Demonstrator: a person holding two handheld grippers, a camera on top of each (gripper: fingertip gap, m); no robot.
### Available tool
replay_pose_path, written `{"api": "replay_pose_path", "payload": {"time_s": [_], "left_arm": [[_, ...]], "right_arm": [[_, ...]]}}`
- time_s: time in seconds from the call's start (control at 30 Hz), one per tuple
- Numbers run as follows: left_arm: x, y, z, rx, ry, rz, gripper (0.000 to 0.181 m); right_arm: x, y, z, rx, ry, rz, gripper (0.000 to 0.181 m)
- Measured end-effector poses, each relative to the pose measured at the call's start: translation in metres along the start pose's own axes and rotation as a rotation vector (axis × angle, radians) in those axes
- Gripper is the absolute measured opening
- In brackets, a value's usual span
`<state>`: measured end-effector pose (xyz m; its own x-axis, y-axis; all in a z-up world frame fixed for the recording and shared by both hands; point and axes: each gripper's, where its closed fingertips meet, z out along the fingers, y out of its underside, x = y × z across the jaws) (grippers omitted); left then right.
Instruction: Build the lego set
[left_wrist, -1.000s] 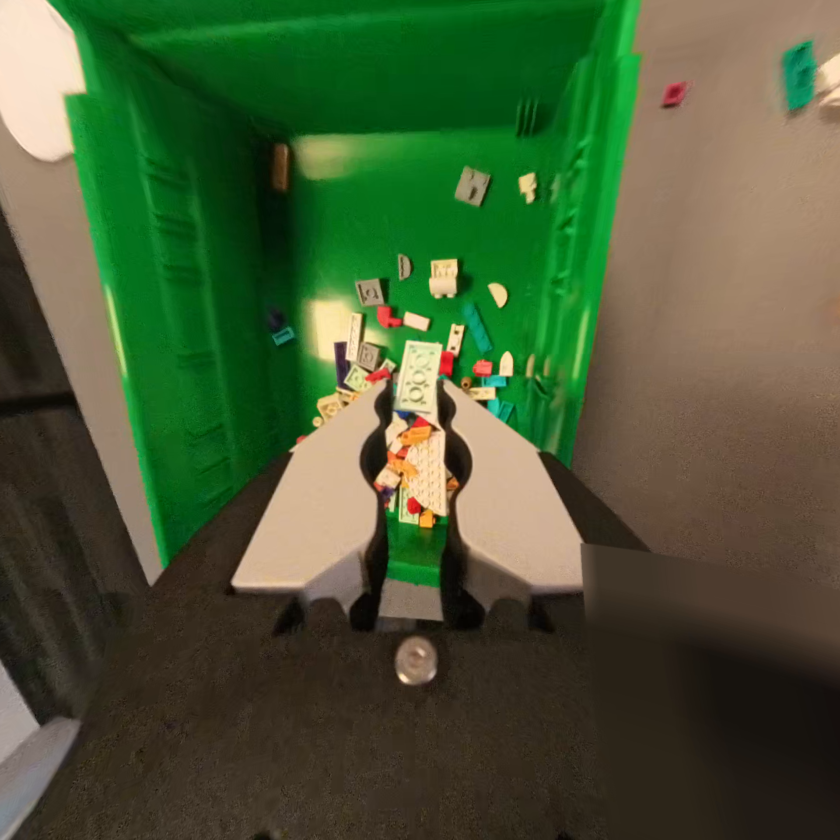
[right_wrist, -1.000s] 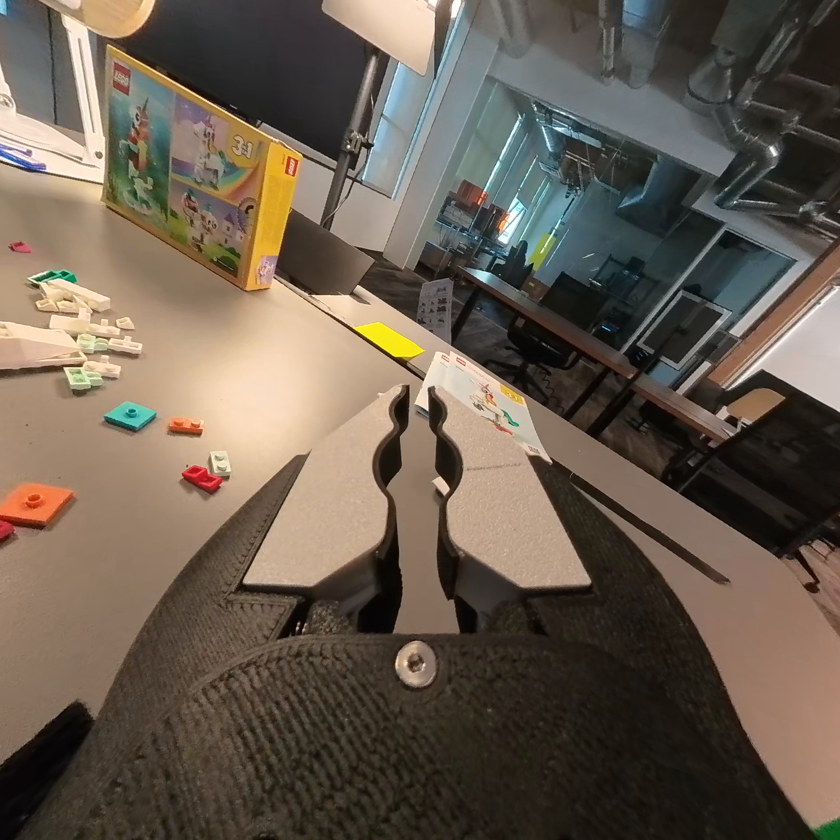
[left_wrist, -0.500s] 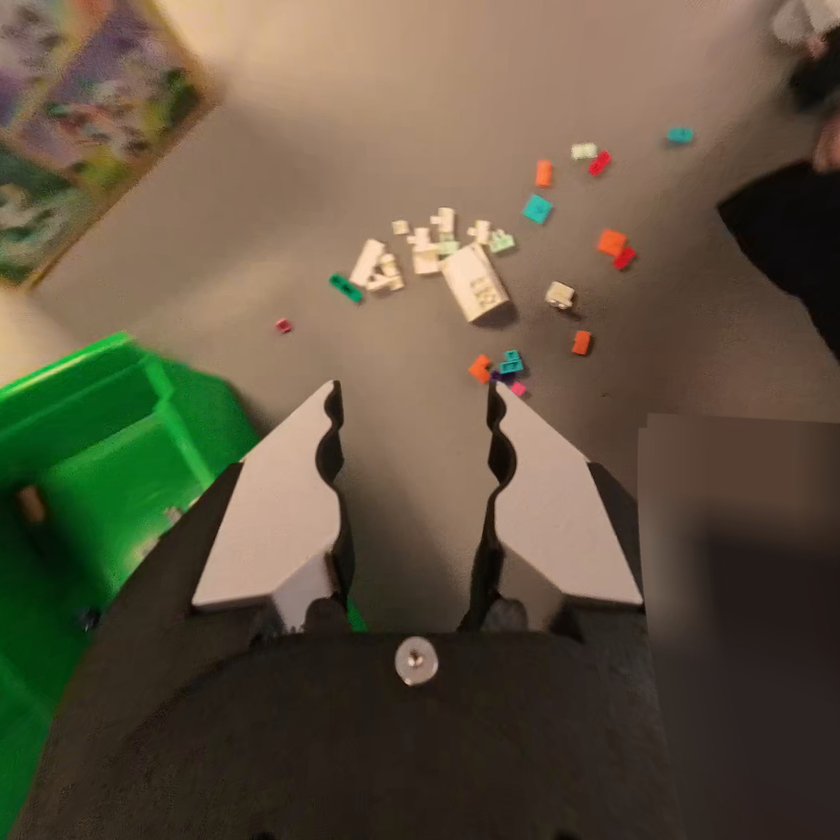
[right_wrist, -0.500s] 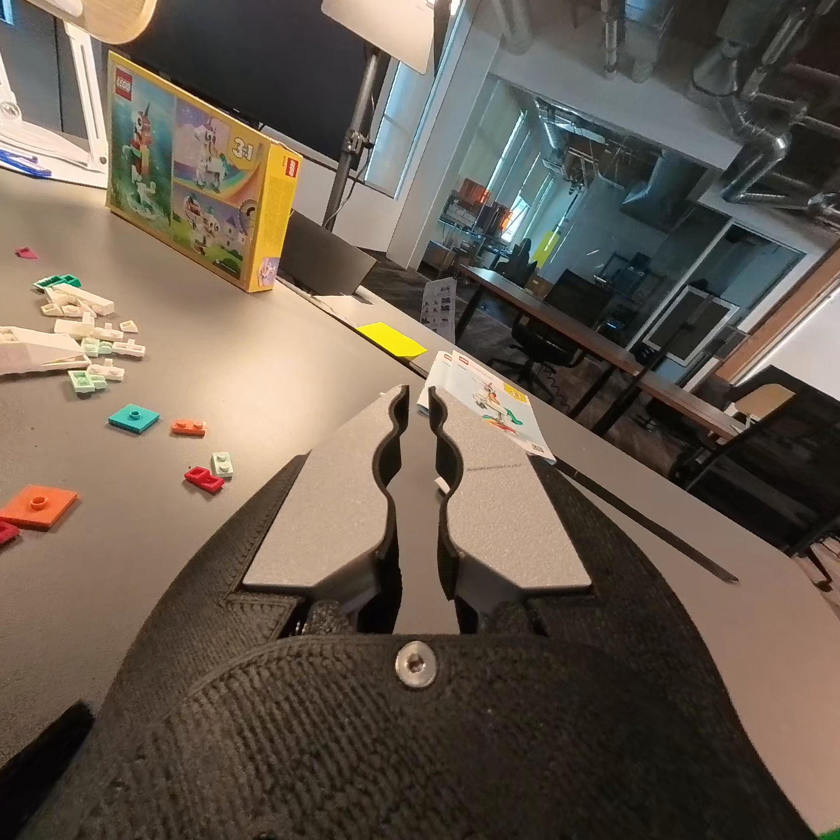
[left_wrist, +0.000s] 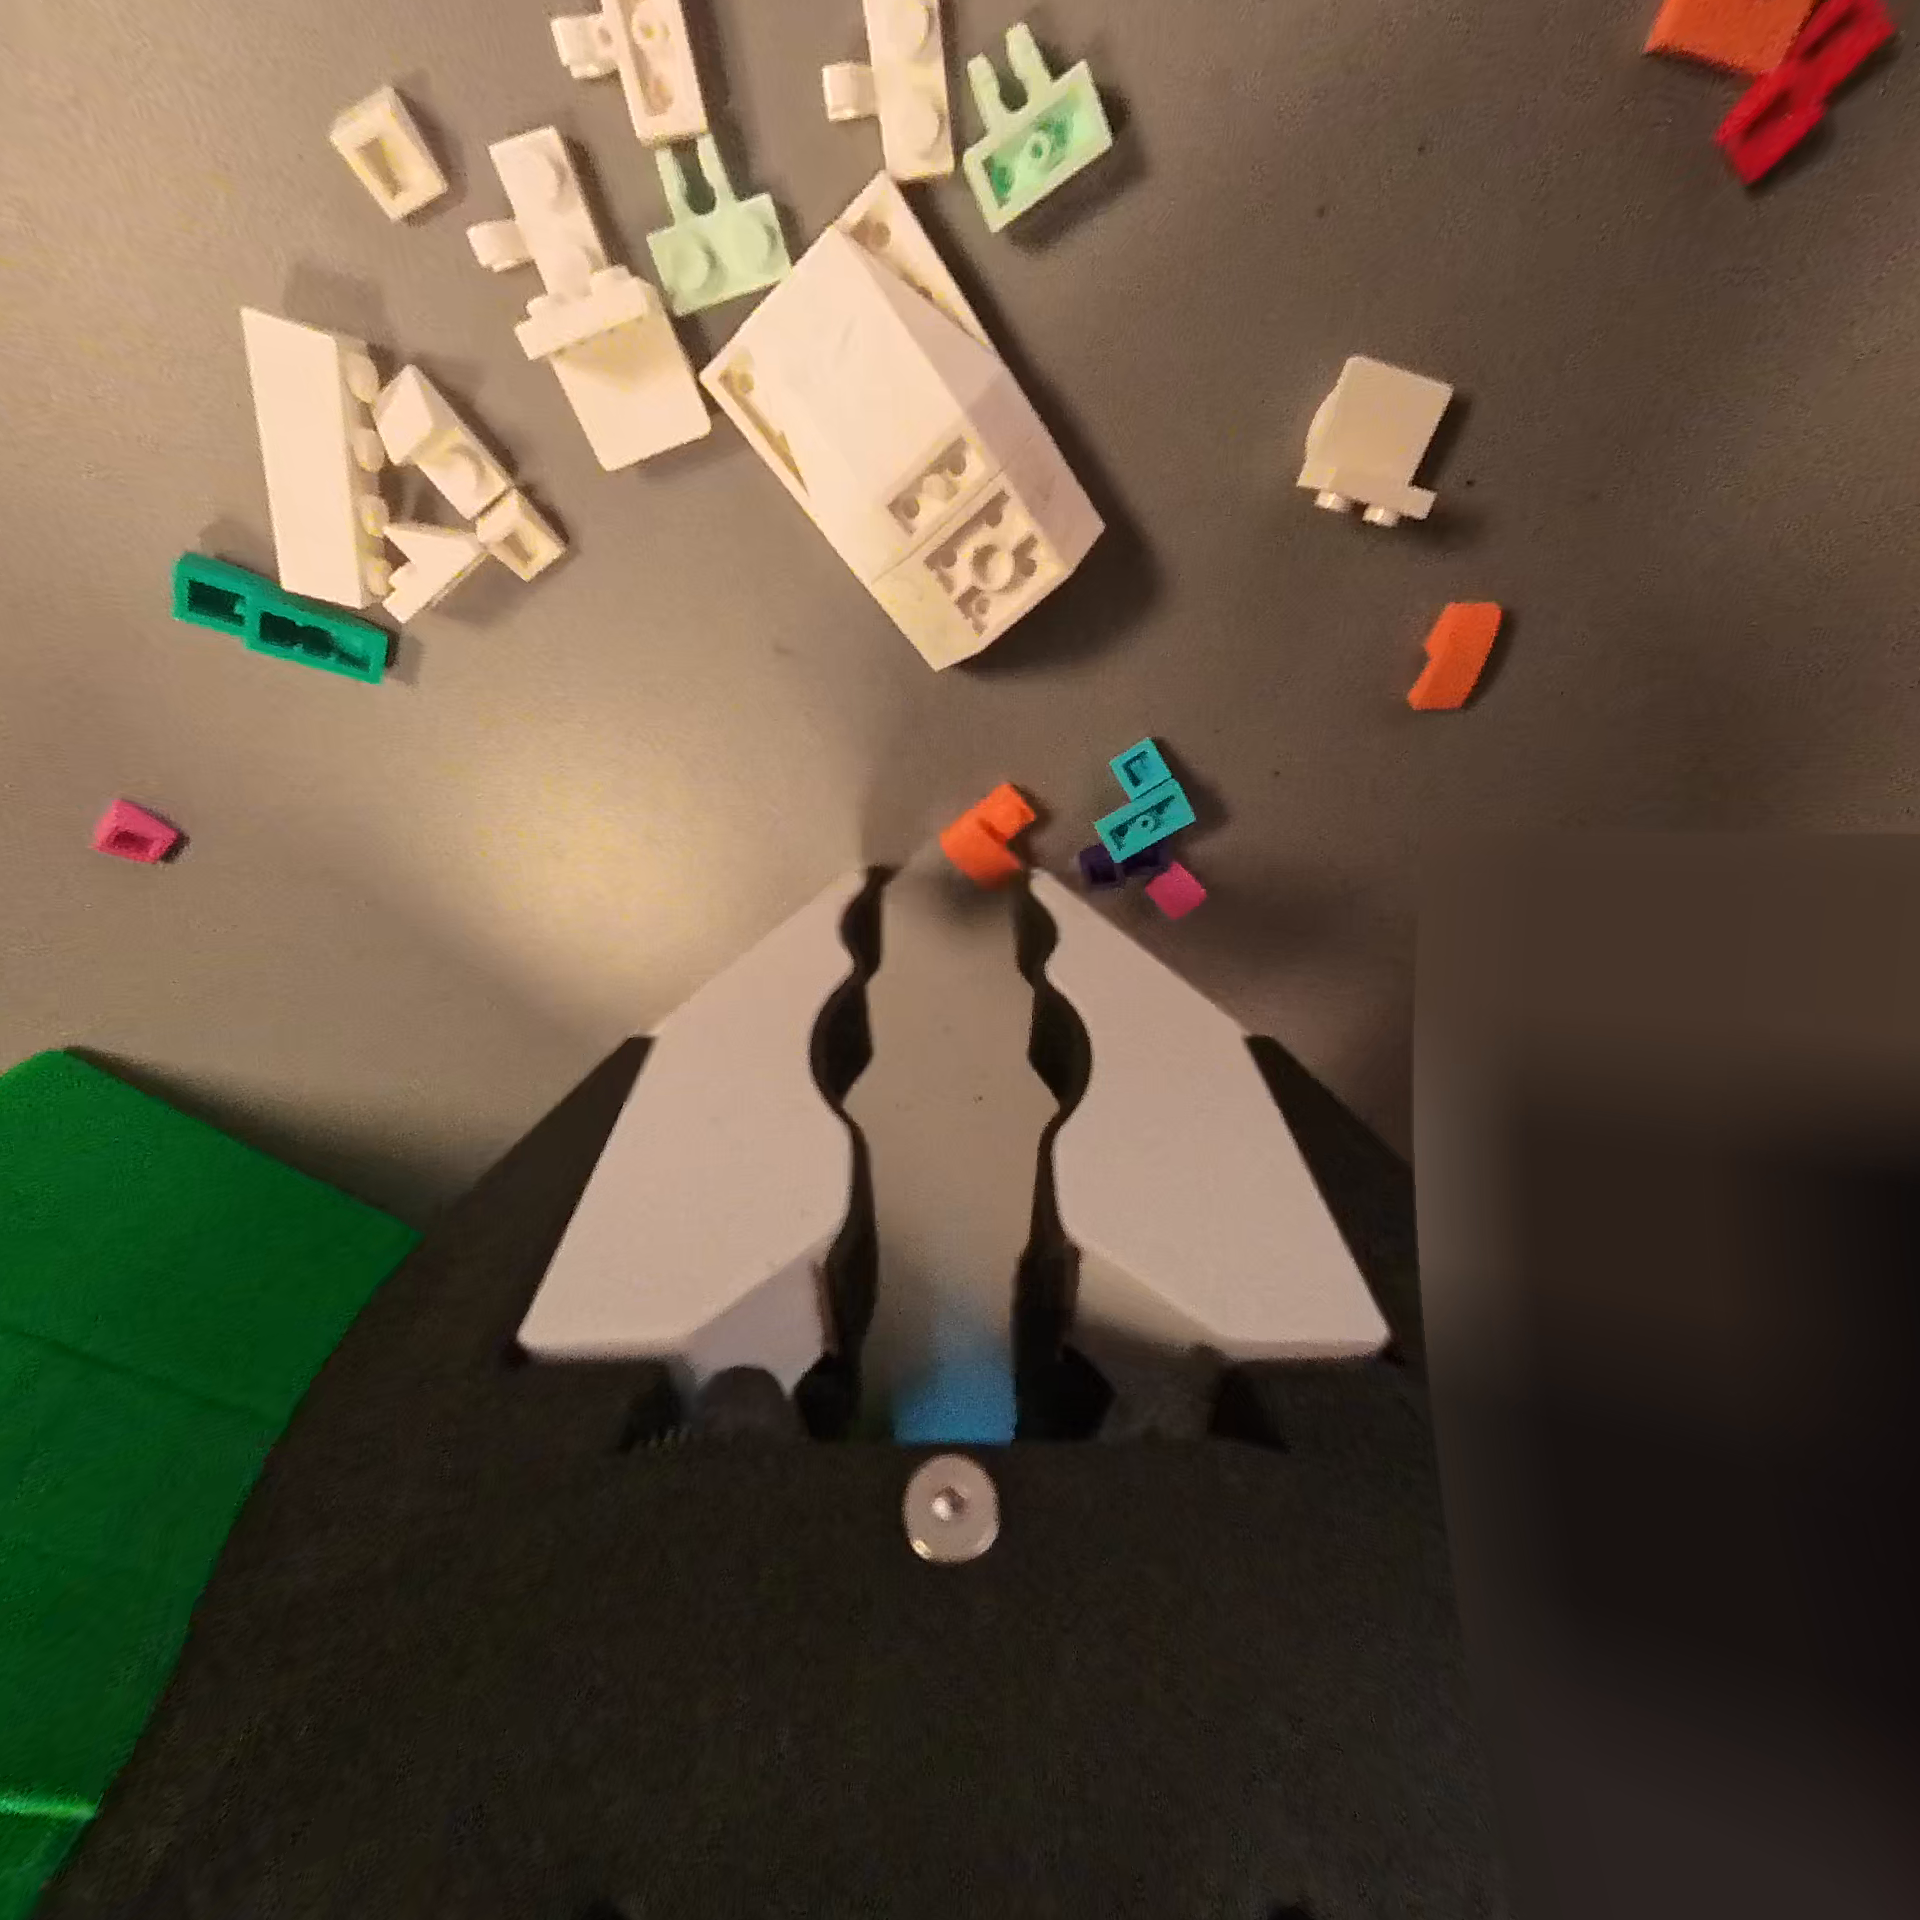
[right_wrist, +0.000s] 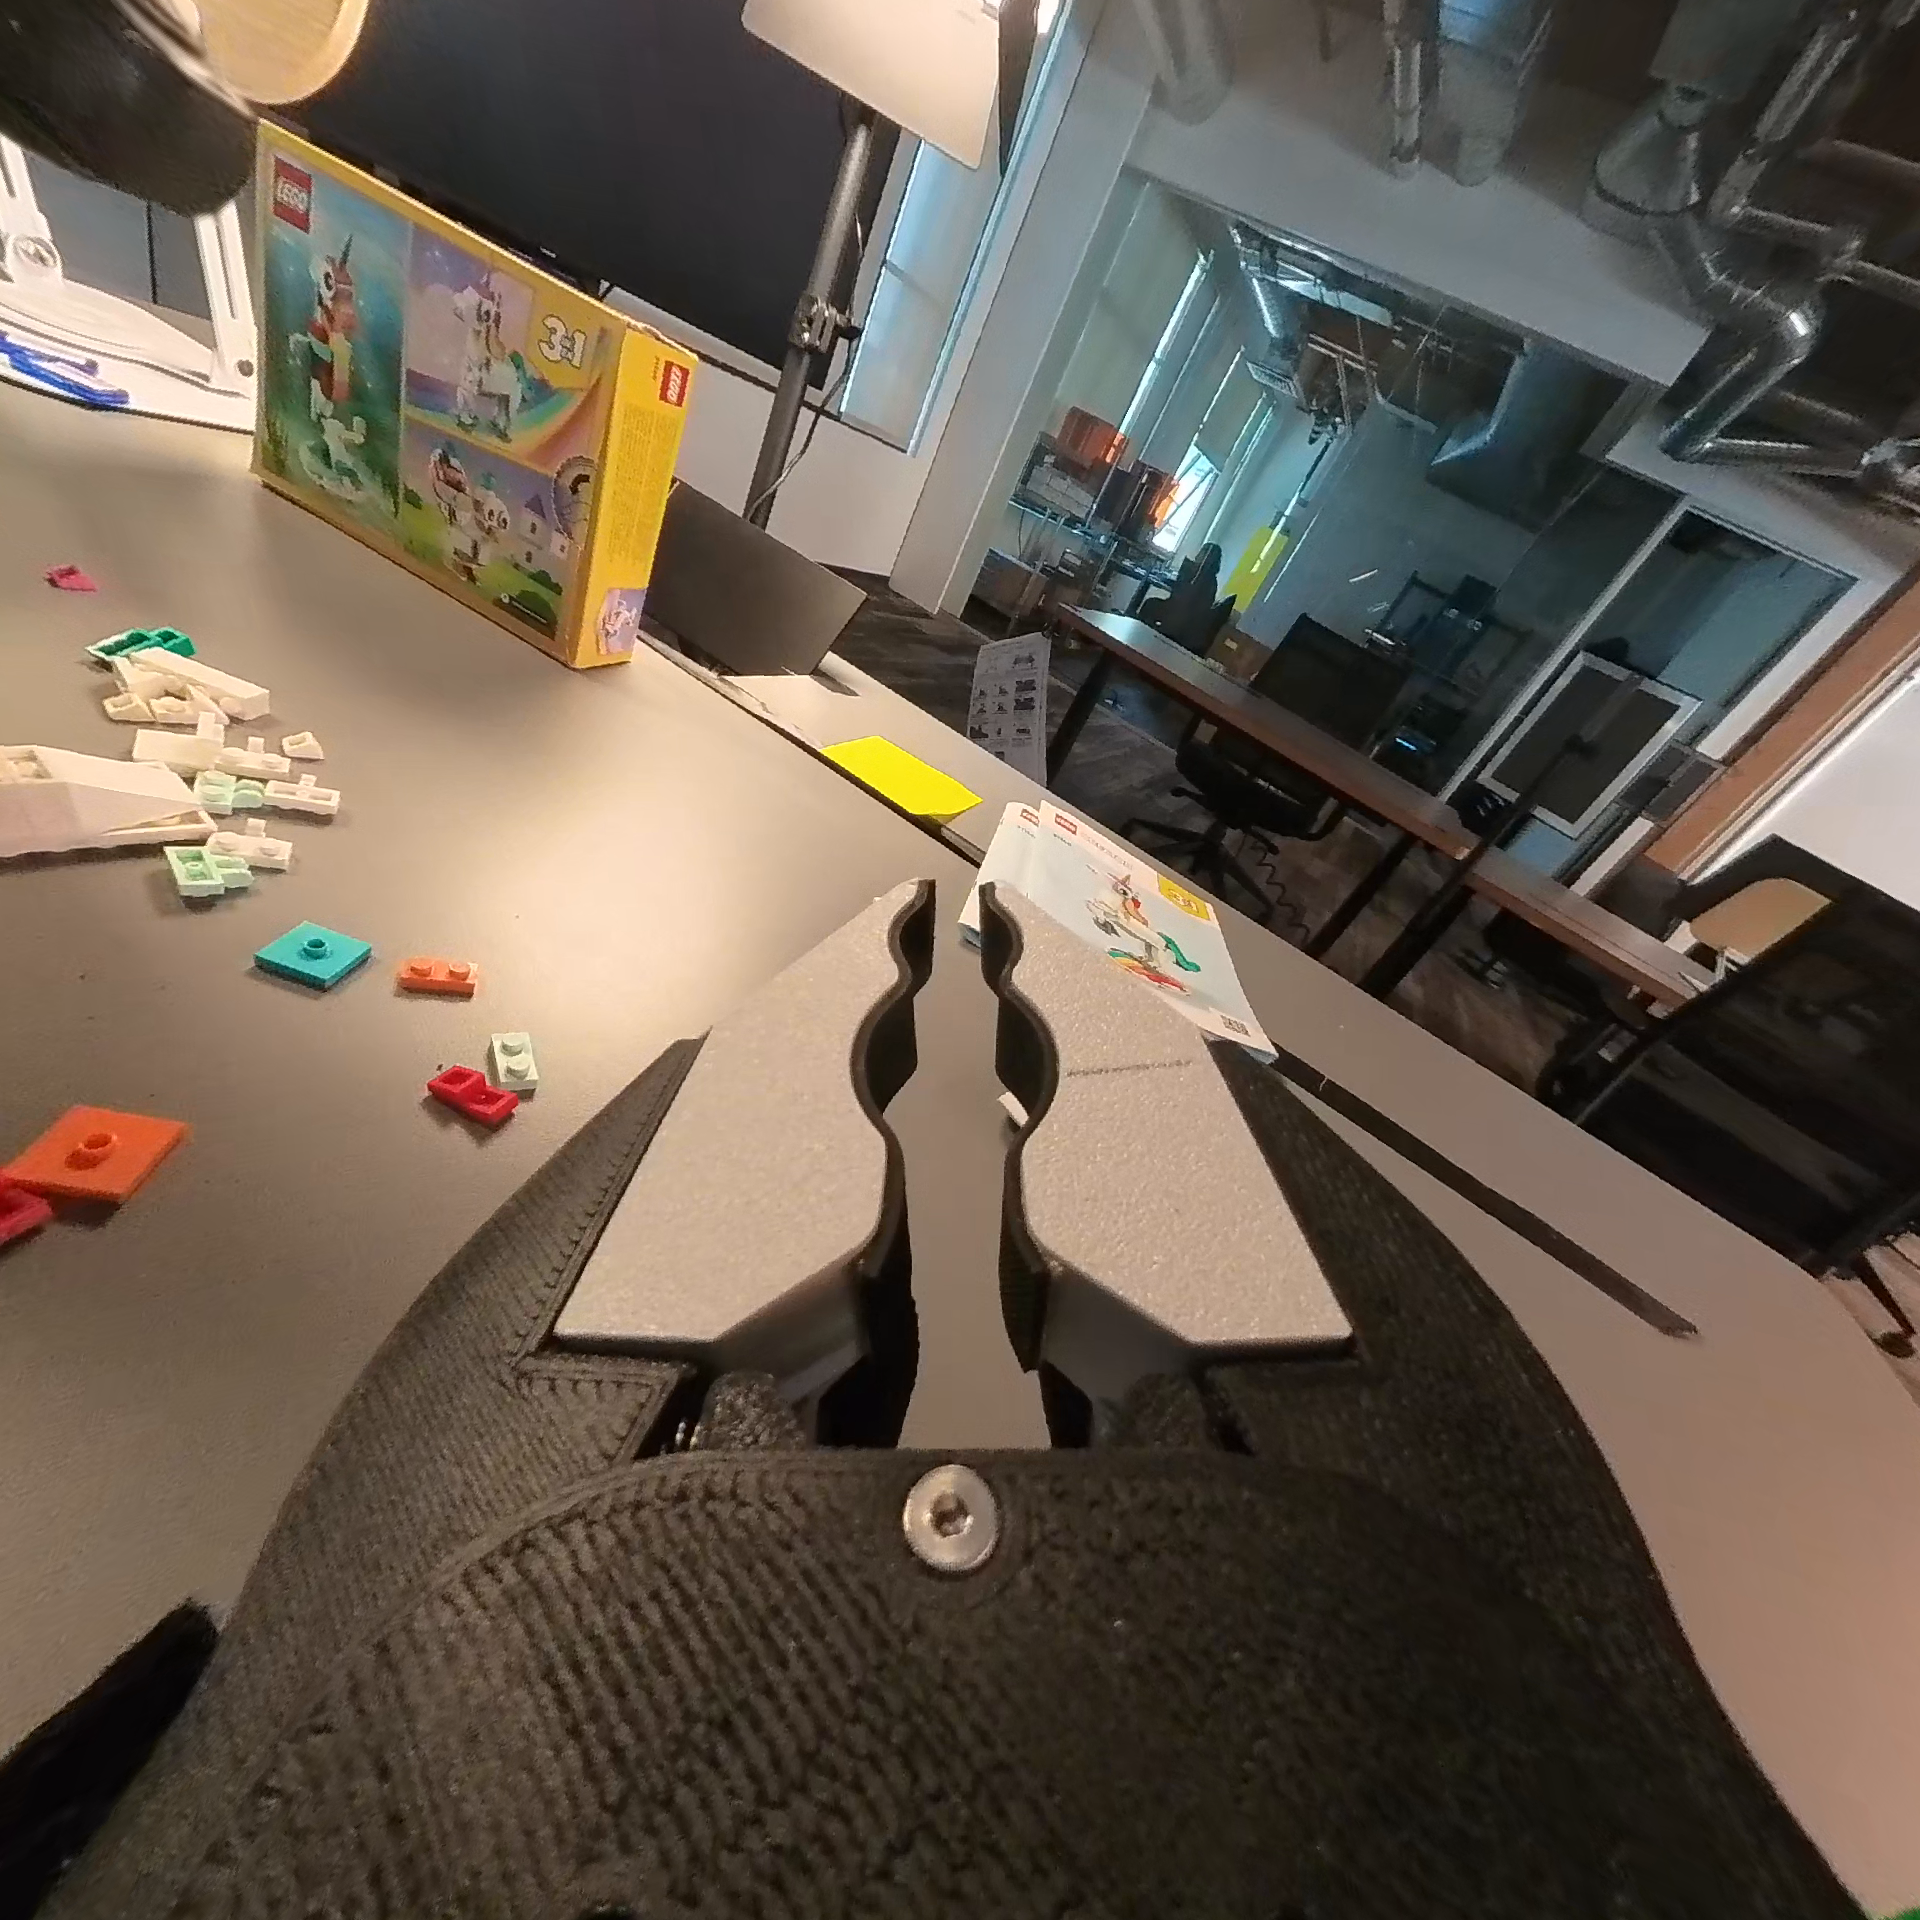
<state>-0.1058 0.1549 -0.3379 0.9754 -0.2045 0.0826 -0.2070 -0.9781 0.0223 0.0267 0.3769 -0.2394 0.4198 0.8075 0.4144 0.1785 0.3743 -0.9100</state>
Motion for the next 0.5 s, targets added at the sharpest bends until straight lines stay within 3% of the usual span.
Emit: {"api": "replay_pose_path", "payload": {"time_s": [0.07, 0.13, 0.33, 0.43, 0.5], "left_arm": [[0.006, 0.003, 0.001, -0.018, 0.054, 0.004, 0.005], [0.004, 0.006, 0.001, -0.027, 0.051, 0.014, 0.000], [0.002, -0.004, -0.023, 0.110, 0.057, 0.056, 0.000], [0.001, -0.003, -0.028, 0.135, 0.072, 0.048, 0.000], [-0.001, -0.002, -0.022, 0.118, 0.081, 0.012, 0.011]], "right_arm": [[-0.001, 0.000, 0.000, -0.001, -0.002, -0.003, 0.006], [-0.001, 0.000, 0.000, -0.002, -0.004, -0.005, 0.006], [-0.006, -0.002, 0.001, 0.000, -0.026, -0.015, 0.008], [-0.028, -0.010, 0.001, 0.010, -0.117, -0.034, 0.011], [-0.044, -0.015, 0.001, 0.015, -0.161, -0.083, 0.011]]}}
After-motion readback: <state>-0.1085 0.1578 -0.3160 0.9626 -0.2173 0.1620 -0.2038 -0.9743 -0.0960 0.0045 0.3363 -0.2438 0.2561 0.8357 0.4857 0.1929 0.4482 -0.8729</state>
